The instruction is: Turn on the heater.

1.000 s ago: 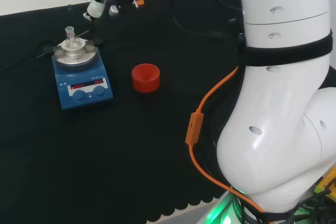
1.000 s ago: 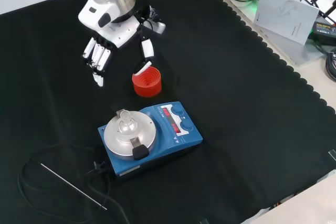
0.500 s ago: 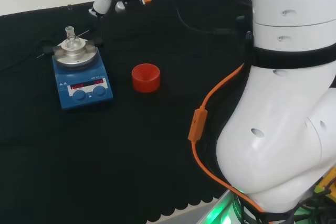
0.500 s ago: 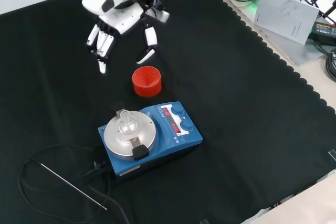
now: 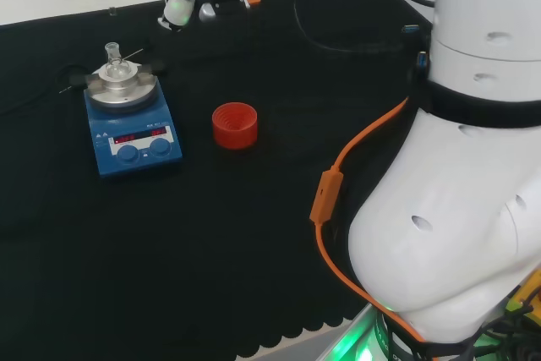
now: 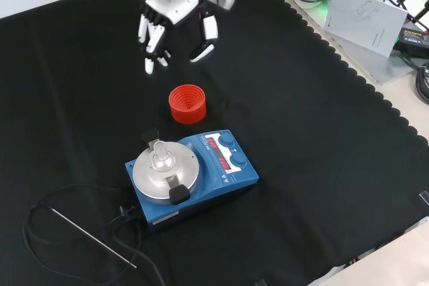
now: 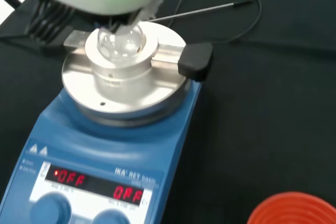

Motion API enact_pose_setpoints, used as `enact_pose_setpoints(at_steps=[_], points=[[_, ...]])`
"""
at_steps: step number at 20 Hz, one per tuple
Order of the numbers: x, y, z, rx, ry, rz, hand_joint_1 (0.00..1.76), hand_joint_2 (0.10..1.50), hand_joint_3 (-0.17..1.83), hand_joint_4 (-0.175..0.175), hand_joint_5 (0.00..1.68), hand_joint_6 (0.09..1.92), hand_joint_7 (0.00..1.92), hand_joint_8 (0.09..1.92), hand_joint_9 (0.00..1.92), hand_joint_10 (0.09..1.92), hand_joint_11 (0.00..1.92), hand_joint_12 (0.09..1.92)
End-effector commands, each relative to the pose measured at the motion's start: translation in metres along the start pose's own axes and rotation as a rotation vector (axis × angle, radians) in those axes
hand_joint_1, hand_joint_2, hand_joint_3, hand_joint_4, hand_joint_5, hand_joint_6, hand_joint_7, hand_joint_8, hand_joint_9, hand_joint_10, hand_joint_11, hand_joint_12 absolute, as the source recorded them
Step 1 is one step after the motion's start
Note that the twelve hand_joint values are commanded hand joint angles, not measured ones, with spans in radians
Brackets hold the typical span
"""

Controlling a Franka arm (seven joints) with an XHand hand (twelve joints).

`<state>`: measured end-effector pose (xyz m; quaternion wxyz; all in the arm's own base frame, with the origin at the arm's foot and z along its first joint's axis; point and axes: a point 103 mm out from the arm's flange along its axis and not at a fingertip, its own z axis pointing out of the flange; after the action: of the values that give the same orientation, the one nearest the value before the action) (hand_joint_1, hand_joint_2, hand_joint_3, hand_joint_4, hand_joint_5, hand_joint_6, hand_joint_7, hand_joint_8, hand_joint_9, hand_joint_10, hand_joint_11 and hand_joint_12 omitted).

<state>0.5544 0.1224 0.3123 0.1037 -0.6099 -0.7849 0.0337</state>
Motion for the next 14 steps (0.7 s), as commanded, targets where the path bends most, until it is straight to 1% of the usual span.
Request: enact_pose_setpoints(at_steps=[1, 2, 4, 6, 7, 8, 10, 11, 14], points=[[0.008, -0.042, -0.007, 0.037, -0.039, 0.035, 1.11, 0.49, 1.07, -0.060, 0.45, 0.37, 1.12, 0.77, 1.32, 0.61, 1.05, 1.01], [0.009, -0.044, -0.009, 0.045, -0.039, 0.034, 1.23, 0.46, 1.11, -0.073, 0.45, 0.36, 1.18, 0.88, 1.42, 0.69, 1.21, 0.96], [0.012, -0.047, -0.012, 0.048, -0.040, 0.034, 1.20, 0.48, 1.10, -0.081, 0.47, 0.36, 1.34, 1.15, 1.59, 0.90, 1.47, 0.89], [0.014, -0.048, -0.014, 0.053, -0.048, 0.033, 1.18, 0.50, 1.08, -0.084, 0.50, 0.39, 1.45, 1.39, 1.70, 1.11, 1.63, 0.86], [0.015, -0.048, -0.014, 0.057, -0.056, 0.033, 1.18, 0.51, 1.07, -0.084, 0.52, 0.41, 1.49, 1.49, 1.74, 1.20, 1.69, 0.86], [0.016, -0.048, -0.013, 0.064, -0.061, 0.030, 1.19, 0.52, 1.07, -0.086, 0.54, 0.45, 1.54, 1.58, 1.78, 1.32, 1.75, 0.91], [0.019, -0.046, -0.013, 0.075, -0.079, 0.023, 1.23, 0.53, 1.08, -0.086, 0.56, 0.53, 1.59, 1.71, 1.81, 1.52, 1.82, 1.02], [0.020, -0.044, -0.012, 0.082, -0.087, 0.019, 1.25, 0.54, 1.08, -0.085, 0.57, 0.57, 1.61, 1.76, 1.82, 1.59, 1.83, 1.06], [0.023, -0.040, -0.009, 0.099, -0.088, -0.006, 1.37, 0.55, 1.13, -0.075, 0.62, 0.68, 1.68, 1.89, 1.86, 1.69, 1.78, 1.16]])
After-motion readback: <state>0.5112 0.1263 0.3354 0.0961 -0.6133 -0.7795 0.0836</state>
